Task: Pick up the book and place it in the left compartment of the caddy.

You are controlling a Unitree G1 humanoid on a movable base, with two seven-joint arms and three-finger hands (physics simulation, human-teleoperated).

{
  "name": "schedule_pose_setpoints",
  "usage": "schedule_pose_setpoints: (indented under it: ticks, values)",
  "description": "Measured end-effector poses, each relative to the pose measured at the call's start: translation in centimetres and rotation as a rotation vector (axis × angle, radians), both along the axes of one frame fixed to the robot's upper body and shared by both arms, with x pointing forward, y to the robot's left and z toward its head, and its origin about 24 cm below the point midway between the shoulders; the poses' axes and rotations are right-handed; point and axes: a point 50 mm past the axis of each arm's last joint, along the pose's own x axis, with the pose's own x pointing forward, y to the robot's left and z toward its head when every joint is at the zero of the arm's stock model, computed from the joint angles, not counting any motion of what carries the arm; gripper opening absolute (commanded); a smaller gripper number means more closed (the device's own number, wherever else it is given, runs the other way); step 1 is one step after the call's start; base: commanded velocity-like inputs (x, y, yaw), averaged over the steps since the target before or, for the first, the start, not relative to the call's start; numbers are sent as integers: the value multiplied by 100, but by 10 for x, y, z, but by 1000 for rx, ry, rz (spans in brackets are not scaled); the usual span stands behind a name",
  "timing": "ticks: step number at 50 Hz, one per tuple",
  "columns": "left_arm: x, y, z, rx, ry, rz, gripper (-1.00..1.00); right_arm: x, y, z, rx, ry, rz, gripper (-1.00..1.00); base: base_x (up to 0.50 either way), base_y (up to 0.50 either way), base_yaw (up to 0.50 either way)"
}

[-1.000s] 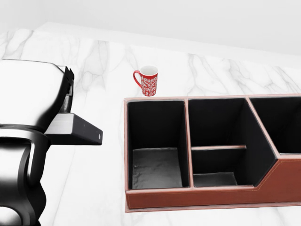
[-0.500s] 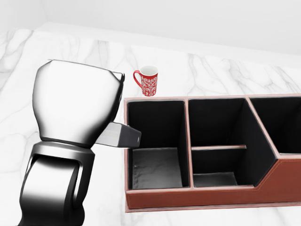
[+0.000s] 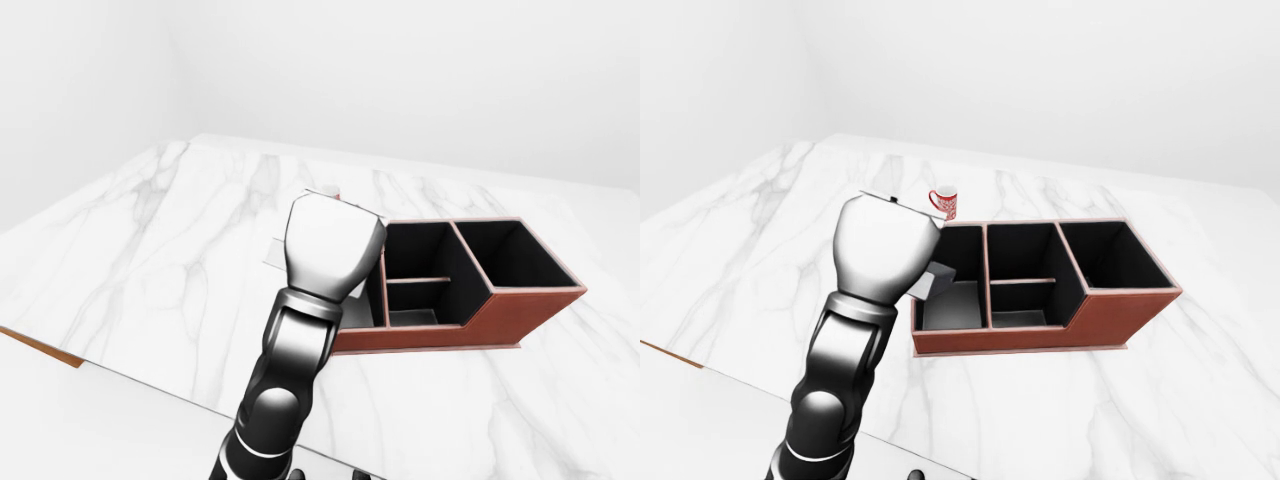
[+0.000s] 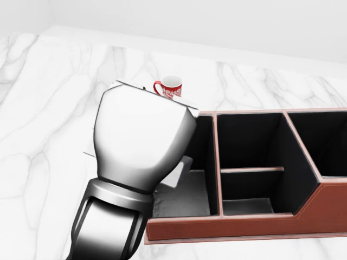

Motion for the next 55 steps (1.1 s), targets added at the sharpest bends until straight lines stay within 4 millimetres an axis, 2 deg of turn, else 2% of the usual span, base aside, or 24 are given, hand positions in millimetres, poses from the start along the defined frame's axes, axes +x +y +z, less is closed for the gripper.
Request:
schedule_pose_setpoints:
  ticks: [18,40,55]
  values:
    - [-9,2,-9,-43,8,-17,-100,0,1,1,-4,-3,-5,100,0,0,0]
    - [-10,7,-8,-61,8,-7,-100,-1,1,2,-5,-6,-9,100,0,0,0]
    - [-3,-3,-12,-45,25,-27,-100,-1,1,3,-6,-8,-10,100,0,0,0]
